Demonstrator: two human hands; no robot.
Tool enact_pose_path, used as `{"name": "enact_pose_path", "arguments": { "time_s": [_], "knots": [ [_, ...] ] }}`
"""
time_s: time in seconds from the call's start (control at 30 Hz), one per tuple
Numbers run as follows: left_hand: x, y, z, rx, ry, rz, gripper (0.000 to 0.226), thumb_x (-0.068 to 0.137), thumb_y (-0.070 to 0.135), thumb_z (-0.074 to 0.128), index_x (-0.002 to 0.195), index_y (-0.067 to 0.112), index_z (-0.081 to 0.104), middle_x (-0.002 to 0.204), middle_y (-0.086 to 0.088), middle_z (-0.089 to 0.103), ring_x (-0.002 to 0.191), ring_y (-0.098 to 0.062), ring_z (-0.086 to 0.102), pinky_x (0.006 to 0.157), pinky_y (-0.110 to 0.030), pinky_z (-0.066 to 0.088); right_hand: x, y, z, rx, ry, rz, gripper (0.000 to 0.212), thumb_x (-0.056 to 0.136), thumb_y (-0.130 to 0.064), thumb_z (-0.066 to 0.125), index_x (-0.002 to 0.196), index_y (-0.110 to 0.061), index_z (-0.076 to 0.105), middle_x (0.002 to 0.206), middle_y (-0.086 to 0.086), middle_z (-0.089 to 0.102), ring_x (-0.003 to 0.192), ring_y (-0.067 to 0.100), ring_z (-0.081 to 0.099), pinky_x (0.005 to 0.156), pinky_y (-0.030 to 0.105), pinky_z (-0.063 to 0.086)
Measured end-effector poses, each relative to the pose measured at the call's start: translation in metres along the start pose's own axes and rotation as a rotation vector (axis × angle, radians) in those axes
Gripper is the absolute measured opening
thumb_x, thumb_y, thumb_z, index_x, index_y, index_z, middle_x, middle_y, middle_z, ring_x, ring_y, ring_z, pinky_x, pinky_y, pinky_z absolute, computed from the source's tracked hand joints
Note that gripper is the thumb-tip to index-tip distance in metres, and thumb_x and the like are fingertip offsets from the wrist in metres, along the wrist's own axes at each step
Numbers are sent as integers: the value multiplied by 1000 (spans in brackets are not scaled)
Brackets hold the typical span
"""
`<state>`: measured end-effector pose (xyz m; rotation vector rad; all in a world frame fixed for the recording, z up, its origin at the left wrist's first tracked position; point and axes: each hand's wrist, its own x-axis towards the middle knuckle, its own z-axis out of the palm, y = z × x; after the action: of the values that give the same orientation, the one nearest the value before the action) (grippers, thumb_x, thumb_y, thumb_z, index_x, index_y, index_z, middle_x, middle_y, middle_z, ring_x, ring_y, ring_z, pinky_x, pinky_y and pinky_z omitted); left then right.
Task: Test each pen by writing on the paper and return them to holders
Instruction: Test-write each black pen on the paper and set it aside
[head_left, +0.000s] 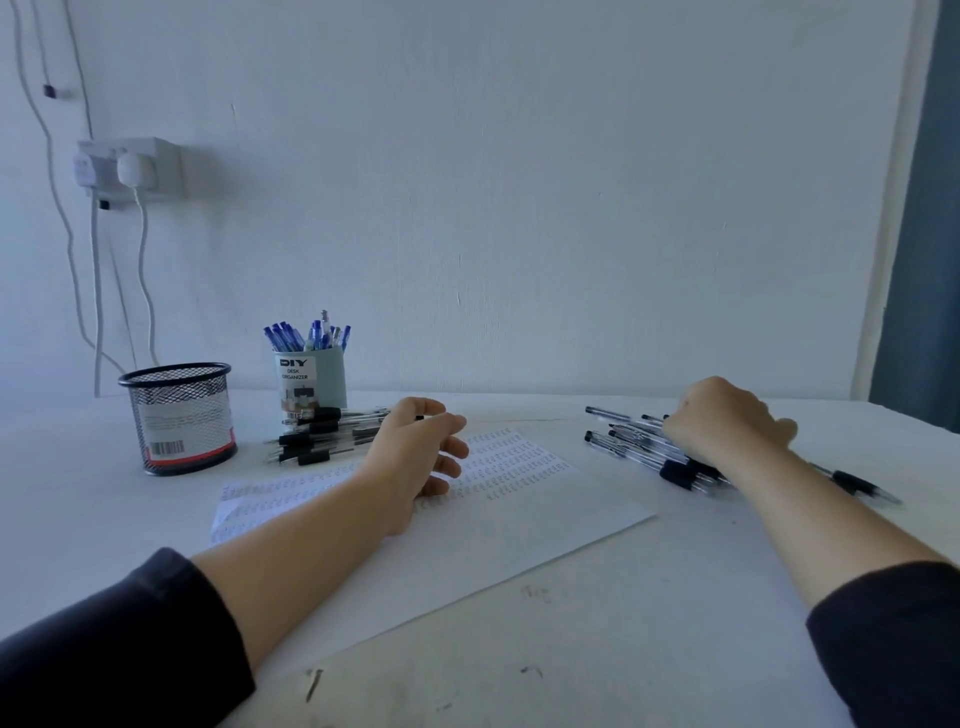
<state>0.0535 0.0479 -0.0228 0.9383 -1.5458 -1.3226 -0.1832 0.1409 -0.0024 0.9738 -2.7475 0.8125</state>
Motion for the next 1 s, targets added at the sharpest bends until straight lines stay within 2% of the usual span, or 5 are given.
{"name": "enact_pose_path", "arguments": {
  "time_s": [0.4,0.57,0.73,0.87,1.0],
  "knots": [
    [0,0,0,68,-32,0,4,93,7,53,91,9,57,65,-10,59,50,-17,48,45,-24,36,-21,-11,0,-286,-105,-91,7,80,-23,48,77,-18,43,81,1,46,96,27,40,94,40,25],
    [0,0,0,66,-31,0,7,93,6,52,88,9,57,63,-9,59,48,-17,47,43,-23,35,-25,-22,8,-290,-56,-287,22,88,-32,47,105,-19,52,119,5,49,119,29,37,97,41,27],
    [1,0,-2,25,-27,-12,10,92,7,53,84,10,58,59,-8,59,47,-16,47,45,-24,34,-46,-44,21,28,-377,-602,53,84,-52,57,133,-33,44,142,2,41,135,22,28,109,40,27],
    [2,7,-7,-27,-9,-10,9,93,8,53,87,9,60,61,-8,59,49,-17,48,47,-26,36,-59,-58,30,-40,-603,-605,71,80,-64,56,142,-42,30,152,3,25,138,26,29,113,41,26],
    [13,29,-21,-191,83,-9,9,93,8,51,92,7,59,68,-9,59,51,-16,48,42,-24,37,-56,-59,34,-47,-684,-679,73,82,-59,59,144,-35,31,154,-4,26,141,18,26,114,38,23]
  ]
}}
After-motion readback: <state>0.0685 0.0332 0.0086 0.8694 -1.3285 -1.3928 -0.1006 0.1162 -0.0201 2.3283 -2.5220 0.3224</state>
